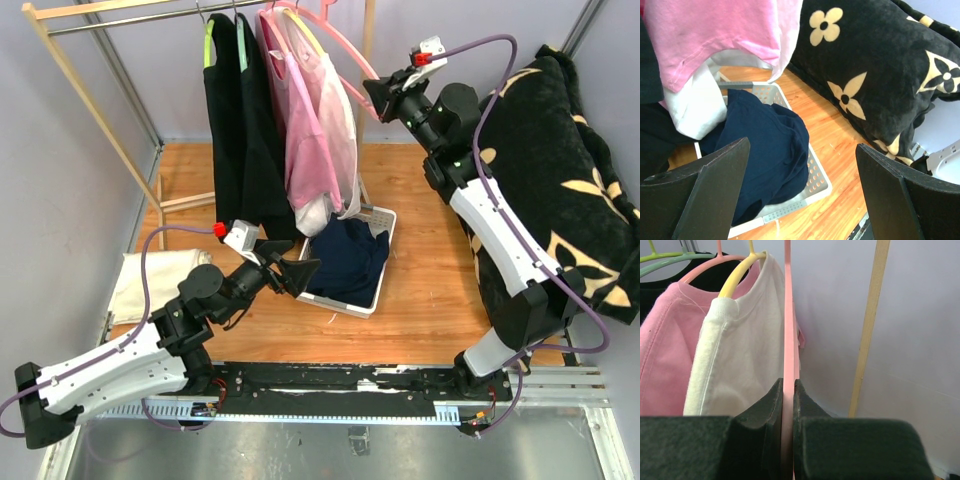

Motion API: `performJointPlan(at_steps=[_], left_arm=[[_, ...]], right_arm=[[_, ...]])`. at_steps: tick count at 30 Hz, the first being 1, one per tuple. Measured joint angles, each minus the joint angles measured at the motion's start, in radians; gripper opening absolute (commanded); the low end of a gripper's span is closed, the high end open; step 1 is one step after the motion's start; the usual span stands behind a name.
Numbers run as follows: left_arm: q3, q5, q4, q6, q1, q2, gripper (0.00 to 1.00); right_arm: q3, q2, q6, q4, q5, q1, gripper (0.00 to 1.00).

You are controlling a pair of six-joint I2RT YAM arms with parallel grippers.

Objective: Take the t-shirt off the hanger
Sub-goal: Place the hanger on the clothesline.

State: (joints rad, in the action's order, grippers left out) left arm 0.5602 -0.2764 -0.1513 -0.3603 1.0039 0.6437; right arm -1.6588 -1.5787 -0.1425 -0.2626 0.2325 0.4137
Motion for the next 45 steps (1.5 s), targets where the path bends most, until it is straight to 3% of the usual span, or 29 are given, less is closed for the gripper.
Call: performJointPlan(at_steps=[9,18,26,45], left_arm=[[0.000,-0.024,0.022,0.005,0.000,-0.026,0.92],[0.000,-0.032,0.026,0.016,0.000,-0.027,0.92],[0.000,-0.042,0.027,0.020,0.000,-0.027,0.92],[0.000,-0.056,0.035,0.024,0.000,-0.042,0.92]], right_arm=[[0.016,0.003,-0.015,-0.005,0.003,-0.015,0.03],[0.019,0.006,-0.026,0.012,0.003,-0.031,0.42],[0.019,0.017,-0.026,0.032,0.002,-0.050,0.53],[0.014,0.051,-0.040,0.048,0.011,-0.050,0.45]])
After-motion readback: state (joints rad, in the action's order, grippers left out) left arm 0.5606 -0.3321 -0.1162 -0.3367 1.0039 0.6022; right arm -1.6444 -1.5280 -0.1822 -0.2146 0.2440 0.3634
